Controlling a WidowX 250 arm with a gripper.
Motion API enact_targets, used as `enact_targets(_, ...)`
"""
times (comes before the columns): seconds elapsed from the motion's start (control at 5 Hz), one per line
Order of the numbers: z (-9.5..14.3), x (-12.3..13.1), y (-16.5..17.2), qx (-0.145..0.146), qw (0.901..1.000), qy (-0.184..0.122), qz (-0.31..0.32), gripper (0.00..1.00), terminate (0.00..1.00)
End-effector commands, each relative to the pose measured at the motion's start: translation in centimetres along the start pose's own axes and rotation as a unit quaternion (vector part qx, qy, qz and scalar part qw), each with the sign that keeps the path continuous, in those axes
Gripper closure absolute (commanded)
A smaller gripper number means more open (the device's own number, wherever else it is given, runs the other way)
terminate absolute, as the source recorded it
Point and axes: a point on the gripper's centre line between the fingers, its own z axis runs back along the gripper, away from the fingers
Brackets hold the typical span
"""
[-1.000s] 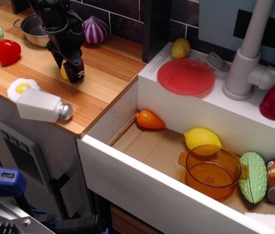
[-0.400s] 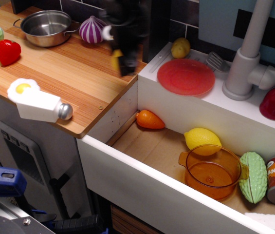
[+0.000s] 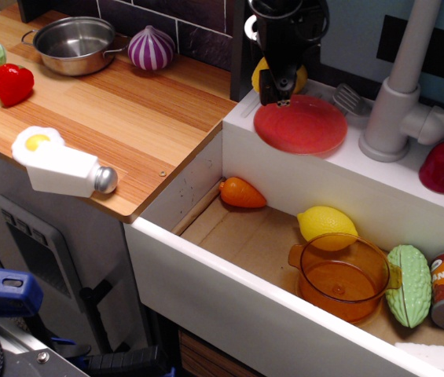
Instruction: Put corn on plate
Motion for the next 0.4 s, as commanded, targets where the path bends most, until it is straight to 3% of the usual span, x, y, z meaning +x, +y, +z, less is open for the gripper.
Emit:
enact_targets(0.0,0.23,0.49,0.57,0.003,0.9994,-0.031,-0.011,1.0,0.0)
enact_targets(0.2,-0.74,0.29,0.3,-0.007,0.9986,-0.05,-0.014,0.0,1.0)
